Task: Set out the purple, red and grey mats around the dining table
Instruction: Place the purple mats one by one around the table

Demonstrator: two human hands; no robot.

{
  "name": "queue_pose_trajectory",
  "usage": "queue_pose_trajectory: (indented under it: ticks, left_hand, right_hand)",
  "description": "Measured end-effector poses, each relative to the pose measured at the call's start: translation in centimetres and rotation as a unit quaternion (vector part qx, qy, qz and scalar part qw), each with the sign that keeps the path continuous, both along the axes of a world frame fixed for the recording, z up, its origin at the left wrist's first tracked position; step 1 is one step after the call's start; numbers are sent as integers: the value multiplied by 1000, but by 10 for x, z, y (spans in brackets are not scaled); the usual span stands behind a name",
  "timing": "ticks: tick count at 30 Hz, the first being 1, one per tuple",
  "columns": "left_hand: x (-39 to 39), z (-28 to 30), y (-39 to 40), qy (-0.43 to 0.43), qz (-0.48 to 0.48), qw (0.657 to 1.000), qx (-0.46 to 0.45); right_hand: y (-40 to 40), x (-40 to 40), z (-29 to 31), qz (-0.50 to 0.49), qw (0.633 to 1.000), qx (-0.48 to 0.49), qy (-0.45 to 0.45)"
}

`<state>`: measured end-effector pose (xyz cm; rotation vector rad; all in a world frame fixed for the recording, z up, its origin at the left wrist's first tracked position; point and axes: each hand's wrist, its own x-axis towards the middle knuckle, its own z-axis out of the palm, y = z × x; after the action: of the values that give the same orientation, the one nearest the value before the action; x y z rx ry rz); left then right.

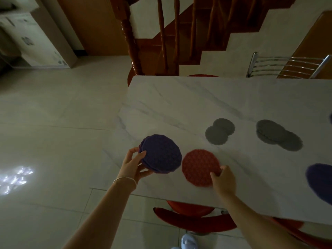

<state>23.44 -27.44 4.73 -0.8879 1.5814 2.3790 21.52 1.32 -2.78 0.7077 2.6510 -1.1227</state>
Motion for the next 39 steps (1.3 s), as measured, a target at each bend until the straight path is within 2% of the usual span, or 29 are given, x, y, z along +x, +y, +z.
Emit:
queue_pose_trajectory:
  ticks: [2, 5, 8, 12, 18, 22, 26, 29, 33, 39]
  left_hand:
    - [-1, 0, 5, -1, -2, 1000, -2]
    - [-3, 1, 15, -3, -7, 1000, -1]
    - [-5, 1, 25, -4, -9, 1000, 1]
    - [-4, 1, 34, -7, -13, 1000, 1]
    - [-5, 2, 34, -17, -13, 1000, 1]
    - [-9, 2, 28, -18, -17, 1000, 13]
    - [-19, 6, 15, -19, -21, 999, 23]
    - [-31, 11, -4, -12, -13, 999, 27]
    - [-52, 16, -42, 18, -33, 999, 31]
    - [-100, 11, -126, 40, -104, 993, 41]
  right_hand:
    - [-1, 8, 2, 64, 996, 64, 24]
    - [-1, 15, 1, 171, 968, 178, 38]
    - [0, 19, -7, 289, 935, 205, 14]
    - [4, 23, -18, 359, 910, 209, 7]
    - [11, 23, -25, 371, 904, 215, 12]
    - [-2, 14, -8, 326, 926, 190, 29]
    - [-42, -13, 30, 282, 945, 49, 158]
    - [-85, -34, 64, 304, 926, -46, 221]
    - [-144, -61, 88, 371, 895, -9, 247]
    - [-225, -82, 93, 347, 912, 6, 220]
